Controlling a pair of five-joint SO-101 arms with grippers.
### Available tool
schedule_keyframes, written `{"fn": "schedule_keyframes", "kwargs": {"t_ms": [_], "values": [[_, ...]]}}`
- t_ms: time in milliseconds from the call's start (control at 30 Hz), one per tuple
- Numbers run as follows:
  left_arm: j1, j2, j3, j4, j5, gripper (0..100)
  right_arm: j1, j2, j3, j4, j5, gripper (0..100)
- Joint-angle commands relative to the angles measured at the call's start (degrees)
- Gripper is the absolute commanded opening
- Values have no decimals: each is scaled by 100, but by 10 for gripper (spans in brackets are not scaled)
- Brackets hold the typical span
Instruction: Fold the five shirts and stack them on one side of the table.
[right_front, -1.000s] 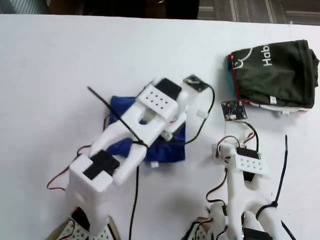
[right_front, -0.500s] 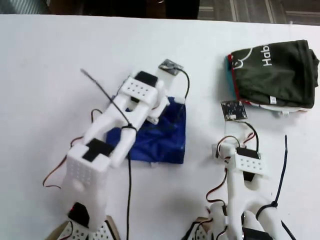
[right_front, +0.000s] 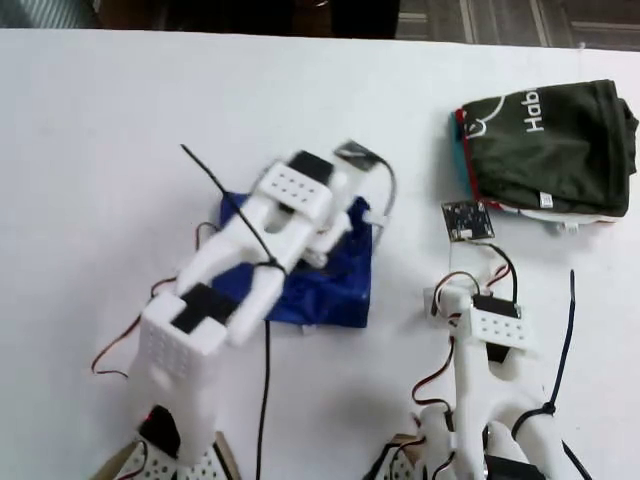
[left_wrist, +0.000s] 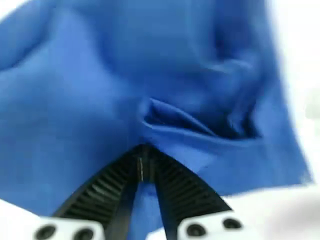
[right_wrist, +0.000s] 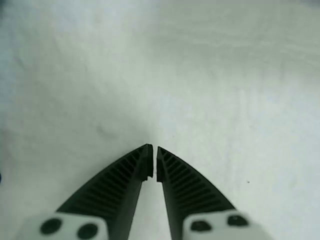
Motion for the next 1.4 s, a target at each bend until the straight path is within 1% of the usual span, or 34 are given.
{"fn": "schedule_keyframes", "kwargs": {"t_ms": [0,133,333,467,567,667,767,900,1000,1167,1300,1367], "values": [[501,-536,-75,290,-26,28,22,-22,-35,-92,44,21],[510,-985,-40,369,-44,28,22,-22,-35,-92,44,21],[-18,-1574,-22,255,-79,28,22,-22,-35,-92,44,21],[-369,-1319,470,-519,-70,28,22,-22,-35,-92,44,21],[-360,-958,1007,-1160,-53,28,22,-22,-35,-92,44,21],[-281,-659,1288,-1512,-44,28,22,-22,-35,-92,44,21],[-202,-527,1349,-1530,-35,28,22,-22,-35,-92,44,21],[-105,-580,1244,-1064,-35,28,22,-22,-35,-92,44,21],[-88,-818,1191,-730,-35,28,22,-22,-35,-92,44,21],[-35,-1336,1235,-527,-35,28,22,-22,-35,-92,44,21],[255,-1398,1420,-554,-35,28,22,-22,-44,-92,44,21],[492,-1398,1754,-791,-35,28,22,-22,-44,-92,44,21]]}}
